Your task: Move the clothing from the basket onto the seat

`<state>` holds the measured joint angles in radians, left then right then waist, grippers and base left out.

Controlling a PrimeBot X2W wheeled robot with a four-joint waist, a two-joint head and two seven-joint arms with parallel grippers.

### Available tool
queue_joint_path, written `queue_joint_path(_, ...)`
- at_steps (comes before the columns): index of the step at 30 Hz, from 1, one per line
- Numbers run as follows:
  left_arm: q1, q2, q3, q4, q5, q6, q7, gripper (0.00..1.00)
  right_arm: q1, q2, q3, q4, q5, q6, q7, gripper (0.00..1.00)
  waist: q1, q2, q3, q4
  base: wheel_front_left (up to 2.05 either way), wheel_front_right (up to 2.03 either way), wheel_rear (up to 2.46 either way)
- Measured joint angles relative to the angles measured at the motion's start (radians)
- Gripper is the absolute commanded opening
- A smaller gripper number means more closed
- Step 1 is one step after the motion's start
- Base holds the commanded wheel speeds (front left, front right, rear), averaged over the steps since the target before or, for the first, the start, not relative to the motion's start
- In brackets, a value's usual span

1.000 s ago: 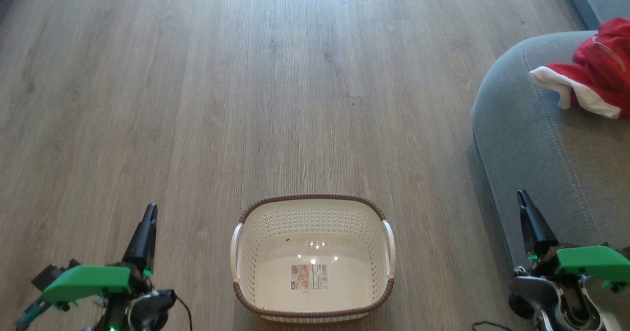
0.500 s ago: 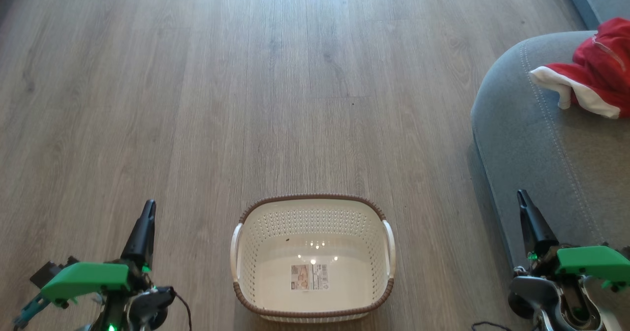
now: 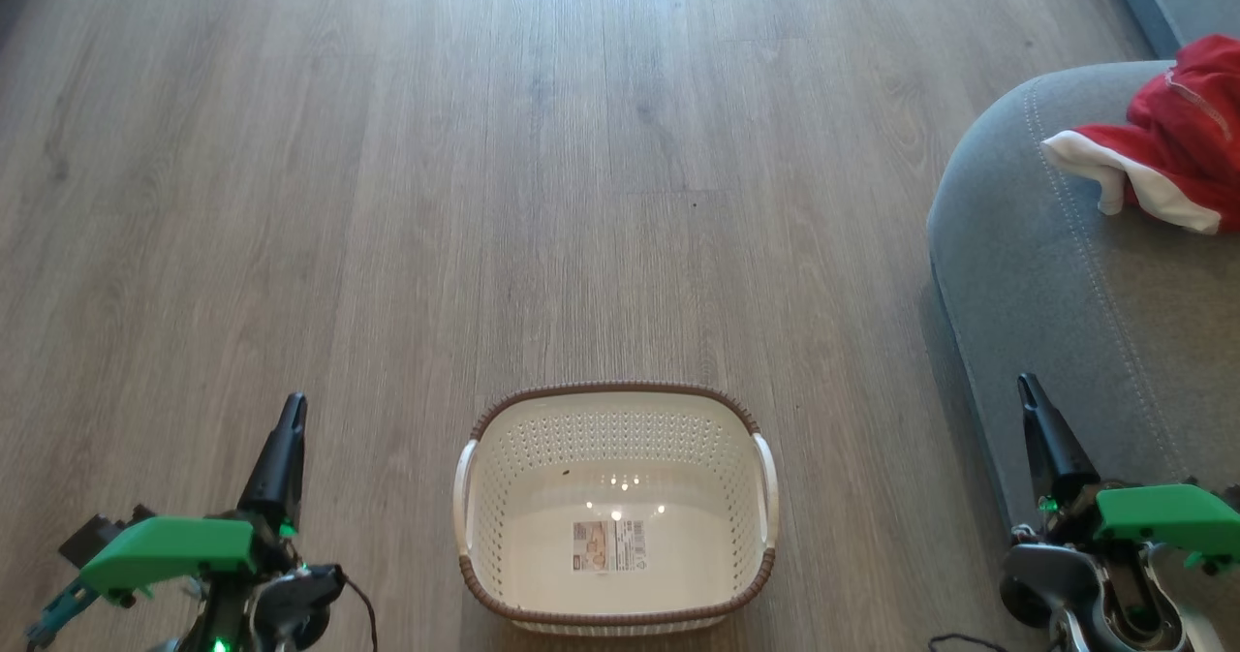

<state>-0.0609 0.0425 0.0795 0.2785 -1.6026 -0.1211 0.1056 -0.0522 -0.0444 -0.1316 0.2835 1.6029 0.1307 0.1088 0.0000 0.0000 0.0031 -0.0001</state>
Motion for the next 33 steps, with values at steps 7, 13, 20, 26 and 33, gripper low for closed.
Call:
queue_joint_path(7,0.0,0.0,0.0,0.0,0.0,0.0,0.0,0.0,0.0,0.0,0.0,0.0,0.0,0.0,0.0,0.0,0.0,0.0,0.0,0.0,0.0,0.0,0.0)
queue_joint_path(13,0.0,0.0,0.0,0.0,0.0,0.0,0.0,0.0,0.0,0.0,0.0,0.0,0.0,0.0,0.0,0.0,0.0,0.0,0.0,0.0,0.0,0.0,0.0)
queue_joint_path(20,0.0,0.0,0.0,0.0,0.0,0.0,0.0,0.0,0.0,0.0,0.0,0.0,0.0,0.0,0.0,0.0,0.0,0.0,0.0,0.0,0.0,0.0,0.0)
queue_joint_path(26,0.0,0.0,0.0,0.0,0.0,0.0,0.0,0.0,0.0,0.0,0.0,0.0,0.0,0.0,0.0,0.0,0.0,0.0,0.0,0.0,0.0,0.0,0.0)
queue_joint_path(33,0.0,0.0,0.0,0.0,0.0,0.0,0.0,0.0,0.0,0.0,0.0,0.0,0.0,0.0,0.0,0.0,0.0,0.0,0.0,0.0,0.0,0.0,0.0)
